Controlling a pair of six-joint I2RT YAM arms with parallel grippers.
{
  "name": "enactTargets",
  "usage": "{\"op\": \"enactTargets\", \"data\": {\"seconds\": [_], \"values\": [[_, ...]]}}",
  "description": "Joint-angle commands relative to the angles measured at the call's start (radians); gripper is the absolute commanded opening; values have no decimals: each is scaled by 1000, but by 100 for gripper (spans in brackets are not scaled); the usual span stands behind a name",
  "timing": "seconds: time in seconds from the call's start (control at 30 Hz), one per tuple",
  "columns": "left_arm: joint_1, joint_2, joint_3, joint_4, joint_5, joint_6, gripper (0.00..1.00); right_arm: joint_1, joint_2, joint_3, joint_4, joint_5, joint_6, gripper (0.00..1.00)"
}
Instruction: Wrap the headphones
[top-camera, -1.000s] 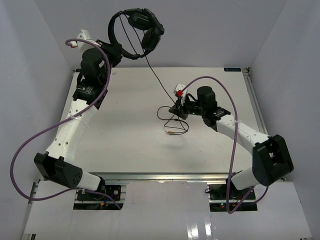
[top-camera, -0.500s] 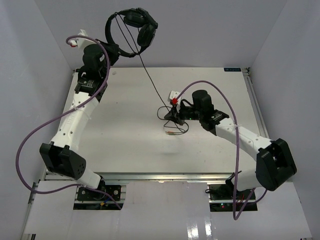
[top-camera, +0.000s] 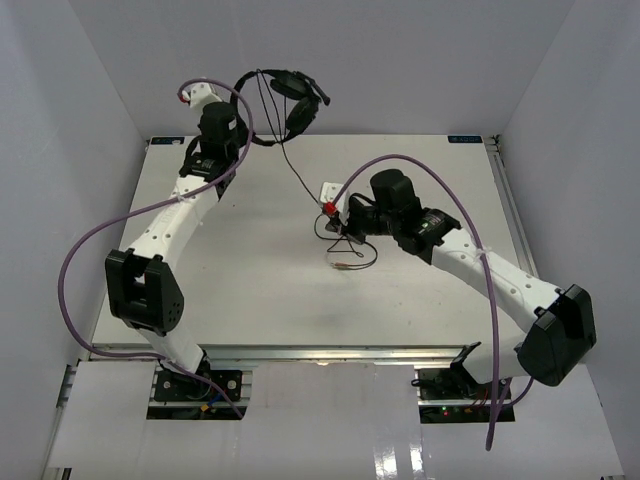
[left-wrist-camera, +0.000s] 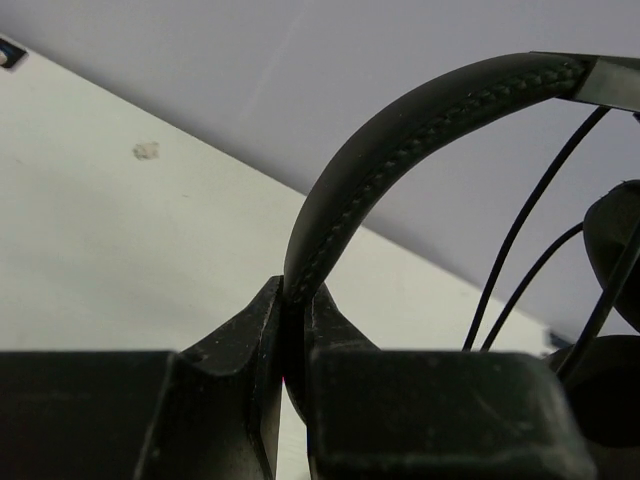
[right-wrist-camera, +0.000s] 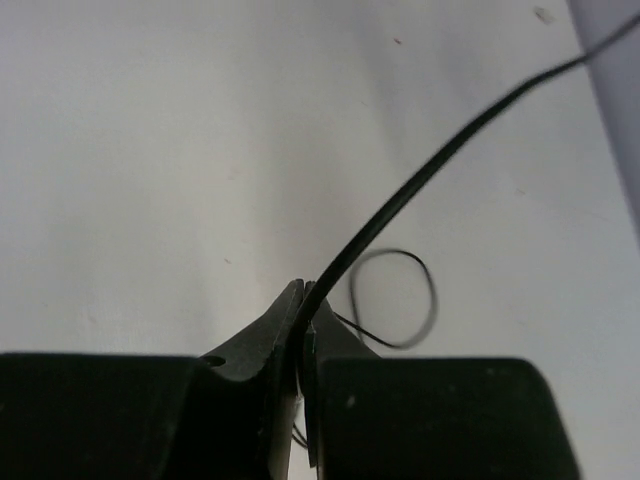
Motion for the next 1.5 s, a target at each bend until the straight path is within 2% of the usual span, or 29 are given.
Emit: {"op": "enactTargets", "data": {"seconds": [0.0,0.2,0.43,0.57,0.7,0.87,1.0,1.13,1.3,1.47], "values": [[-57,-37,-175,146,-13,302,0,-4,-56,163,-65,295,-201,8],[-137,-135,-362,239,88,622,0,-42,13,277,9,447,-276,8],[-155,-311,-528,263,464,710,0,-149,95,305,88,401,-243,8],[-154,-433,-626,327,648,685,0,-270,131,291,100,258,-145,8],[-154,-501,-637,341,809,611,0,-342,148,241,121,133,-70,8],[-154,-537,-595,360,897,508,0,-378,163,203,147,31,9,8],[-154,-516,-529,382,1059,392,0,-408,189,197,171,-100,99,8],[-154,-465,-469,365,1187,358,0,-419,193,199,202,-173,183,8],[-154,-443,-461,348,1233,363,0,-428,198,219,204,-200,221,8],[-154,-435,-444,408,1210,263,0,-439,207,154,243,-273,266,8]]}}
